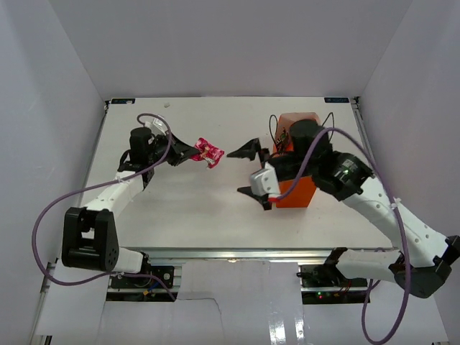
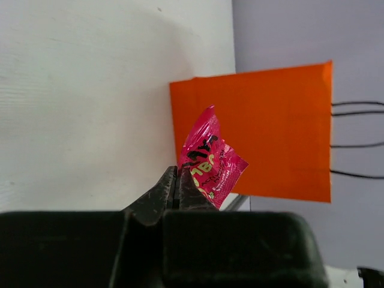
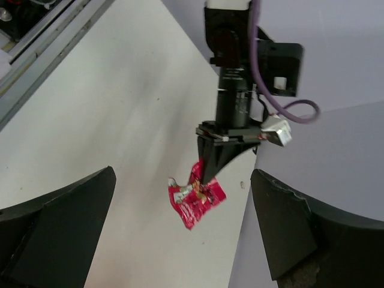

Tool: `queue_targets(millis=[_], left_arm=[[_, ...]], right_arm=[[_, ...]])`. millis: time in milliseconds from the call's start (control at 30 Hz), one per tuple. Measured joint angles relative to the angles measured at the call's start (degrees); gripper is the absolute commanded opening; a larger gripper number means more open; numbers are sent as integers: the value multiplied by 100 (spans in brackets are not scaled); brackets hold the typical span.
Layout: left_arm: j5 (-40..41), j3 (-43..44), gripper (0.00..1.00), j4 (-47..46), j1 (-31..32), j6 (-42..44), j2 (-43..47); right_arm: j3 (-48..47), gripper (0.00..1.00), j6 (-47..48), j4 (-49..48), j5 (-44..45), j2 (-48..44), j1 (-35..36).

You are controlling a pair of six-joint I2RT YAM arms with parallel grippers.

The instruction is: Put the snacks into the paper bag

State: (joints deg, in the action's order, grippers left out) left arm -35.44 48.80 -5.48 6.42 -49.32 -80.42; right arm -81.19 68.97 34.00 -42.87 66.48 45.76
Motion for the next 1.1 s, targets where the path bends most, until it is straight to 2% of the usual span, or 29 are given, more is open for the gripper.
queue_targets(millis=[100, 200, 333, 567, 667, 733, 767, 867, 933, 1100], left_arm=[[-13, -105, 0, -74, 354, -247, 363], [-9, -162, 0, -107, 529, -520, 599], [-4, -232, 0, -101, 588, -870, 837], [-179, -236, 0, 55, 586, -1272, 942], [-295, -236, 0, 232, 586, -1325, 942], [-378, -236, 0, 308, 586, -1355, 942], [-424, -236, 0, 356, 586, -1370, 951], [-501, -236, 0, 446, 586, -1399, 992], [-551, -236, 0, 490, 581, -1423, 1071], [-660, -286, 0, 505, 581, -1482, 1314]], right_arm=[[542, 100, -109, -601, 1224, 197, 1134], [1268, 99, -232, -1163, 2450, 503, 1888], [1827, 98, -251, -1633, 3495, 682, 2065], [2450, 100, -103, -3248, 4892, 675, 2070], [2485, 92, -63, -3718, 5147, 693, 2070], [2485, 80, -7, -4019, 5265, 743, 2070], [2487, 69, 24, -4155, 5318, 782, 2068], [2507, 57, 72, -4382, 5381, 933, 2028], [2562, 52, 83, -4441, 5392, 1047, 2004], [2586, 25, 61, -4446, 5427, 1207, 1864]])
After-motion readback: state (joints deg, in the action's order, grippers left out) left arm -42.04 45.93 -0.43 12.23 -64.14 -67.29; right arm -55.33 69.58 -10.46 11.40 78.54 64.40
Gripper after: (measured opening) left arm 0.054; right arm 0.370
